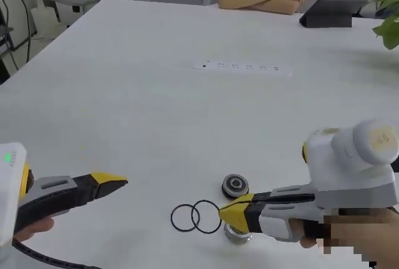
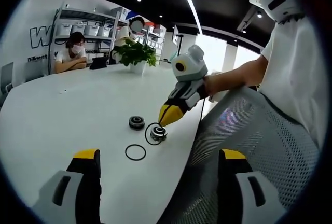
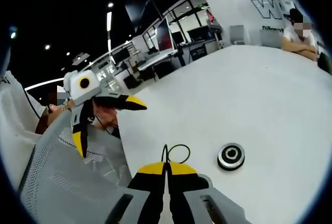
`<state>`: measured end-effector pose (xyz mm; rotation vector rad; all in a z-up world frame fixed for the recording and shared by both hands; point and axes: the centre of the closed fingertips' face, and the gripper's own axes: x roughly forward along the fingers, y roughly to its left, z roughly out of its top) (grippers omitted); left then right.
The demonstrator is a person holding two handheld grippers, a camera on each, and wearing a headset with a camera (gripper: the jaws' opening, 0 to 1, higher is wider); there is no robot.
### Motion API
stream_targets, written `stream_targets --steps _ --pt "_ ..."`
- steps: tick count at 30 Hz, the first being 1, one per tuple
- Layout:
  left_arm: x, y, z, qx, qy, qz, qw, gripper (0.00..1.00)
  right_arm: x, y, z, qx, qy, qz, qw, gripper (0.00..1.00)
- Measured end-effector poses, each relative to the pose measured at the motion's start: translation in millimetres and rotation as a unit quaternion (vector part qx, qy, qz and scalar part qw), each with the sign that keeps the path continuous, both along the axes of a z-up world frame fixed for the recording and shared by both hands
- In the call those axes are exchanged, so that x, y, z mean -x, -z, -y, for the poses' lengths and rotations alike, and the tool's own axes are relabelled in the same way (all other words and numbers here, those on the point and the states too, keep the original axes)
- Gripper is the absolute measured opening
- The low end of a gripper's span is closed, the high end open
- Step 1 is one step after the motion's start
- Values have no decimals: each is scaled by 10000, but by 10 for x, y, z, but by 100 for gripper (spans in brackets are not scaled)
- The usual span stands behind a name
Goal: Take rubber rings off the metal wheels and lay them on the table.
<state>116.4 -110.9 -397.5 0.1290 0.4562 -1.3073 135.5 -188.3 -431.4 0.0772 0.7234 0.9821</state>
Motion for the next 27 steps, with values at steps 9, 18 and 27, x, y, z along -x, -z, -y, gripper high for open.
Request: stream_targets --steps 9,18,27 --pt "18 -7 12 69 3 -38 10000 92 45 104 -116 21 -150 47 9999 0" --pt "36 6 24 124 -2 -110 9999 92 36 189 -163 147 -210 265 9993 0" --pt "47 14 24 111 6 -133 9998 92 -1 266 -190 386 -246 550 9974 0"
